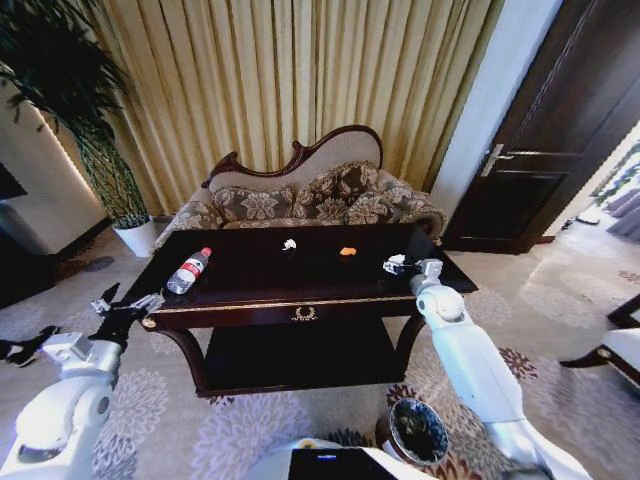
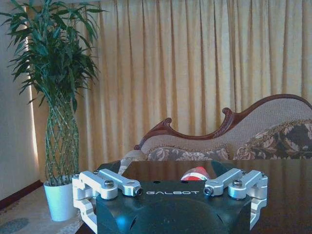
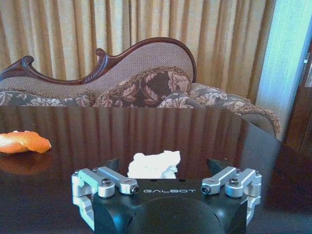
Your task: Move to the front of the table and place the trash on the table into the trash bin.
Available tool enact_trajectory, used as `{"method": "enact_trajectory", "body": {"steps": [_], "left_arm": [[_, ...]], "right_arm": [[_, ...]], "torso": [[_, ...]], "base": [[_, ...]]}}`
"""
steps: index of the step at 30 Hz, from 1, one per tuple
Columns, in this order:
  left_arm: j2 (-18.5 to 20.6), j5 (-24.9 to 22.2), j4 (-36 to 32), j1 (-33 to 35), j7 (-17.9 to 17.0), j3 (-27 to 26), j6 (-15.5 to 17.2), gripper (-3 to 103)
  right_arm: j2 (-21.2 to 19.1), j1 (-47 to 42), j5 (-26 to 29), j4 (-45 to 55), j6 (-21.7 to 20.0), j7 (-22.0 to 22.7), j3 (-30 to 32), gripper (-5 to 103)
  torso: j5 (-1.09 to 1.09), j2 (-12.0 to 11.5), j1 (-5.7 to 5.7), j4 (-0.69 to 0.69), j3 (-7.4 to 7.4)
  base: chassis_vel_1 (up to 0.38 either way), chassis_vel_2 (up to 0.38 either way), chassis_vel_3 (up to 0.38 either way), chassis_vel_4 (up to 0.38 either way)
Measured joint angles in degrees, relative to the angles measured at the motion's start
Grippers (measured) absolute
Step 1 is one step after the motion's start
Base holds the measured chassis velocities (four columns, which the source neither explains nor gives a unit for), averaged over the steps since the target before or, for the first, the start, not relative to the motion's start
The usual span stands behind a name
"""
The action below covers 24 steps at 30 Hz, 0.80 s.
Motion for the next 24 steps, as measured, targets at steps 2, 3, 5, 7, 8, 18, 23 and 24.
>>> {"method": "enact_trajectory", "body": {"steps": [2, 3, 5, 7, 8, 18, 23, 24], "left_arm": [[0.08, -0.02, -0.01, -0.09, -0.01, 0.05, 0.00, 100], [0.10, -0.03, 0.00, -0.13, -0.02, 0.06, -0.01, 100], [0.09, -0.04, 0.00, -0.28, -0.05, 0.21, -0.02, 100], [0.07, -0.05, 0.03, -0.34, -0.07, 0.33, -0.02, 100], [0.03, -0.04, 0.08, -0.41, -0.20, 0.53, -0.09, 100], [0.45, -0.28, -0.06, -1.22, -1.08, 1.03, -0.98, 100], [0.68, -0.37, -0.20, -1.69, -1.15, 1.15, -0.85, 100], [0.66, -0.37, -0.20, -1.68, -1.15, 1.15, -0.83, 100]], "right_arm": [[0.00, -0.02, -0.05, -0.10, 0.08, 0.00, 0.09, 96], [0.00, -0.04, -0.10, -0.14, 0.12, 0.00, 0.15, 91], [0.00, -0.06, -0.44, -0.19, 0.30, 0.00, 0.20, 85], [0.02, -0.06, -0.57, -0.19, 0.35, 0.00, 0.21, 80], [0.09, -0.08, -0.70, -0.20, 0.41, 0.00, 0.21, 75], [0.28, -0.66, -1.26, 0.24, 1.20, 0.00, 0.50, 42], [0.16, -1.01, -1.33, 0.58, 1.24, 0.00, 0.93, 20], [0.16, -1.13, -1.34, 0.64, 1.25, 0.00, 1.01, 16]], "torso": [[0.00, 0.00, 0.00, 0.00, 0.00], [0.00, 0.00, 0.00, 0.00, 0.00], [0.00, 0.00, 0.00, 0.00, 0.00], [-0.01, 0.00, 0.00, 0.00, 0.00], [-0.01, 0.00, 0.00, 0.00, 0.00], [0.00, 0.00, -0.01, 0.00, 0.00], [0.00, 0.00, 0.00, 0.00, 0.00], [0.00, 0.00, 0.00, 0.00, 0.00]], "base": [[0.000, 0.000, 0.000, 0.000], [0.000, 0.000, 0.000, 0.000], [0.000, 0.000, 0.000, 0.000], [0.000, 0.000, 0.000, 0.000], [0.000, 0.000, 0.000, 0.000], [0.000, 0.000, 0.000, 0.000], [0.000, 0.000, 0.000, 0.000], [0.000, 0.000, 0.000, 0.000]]}}
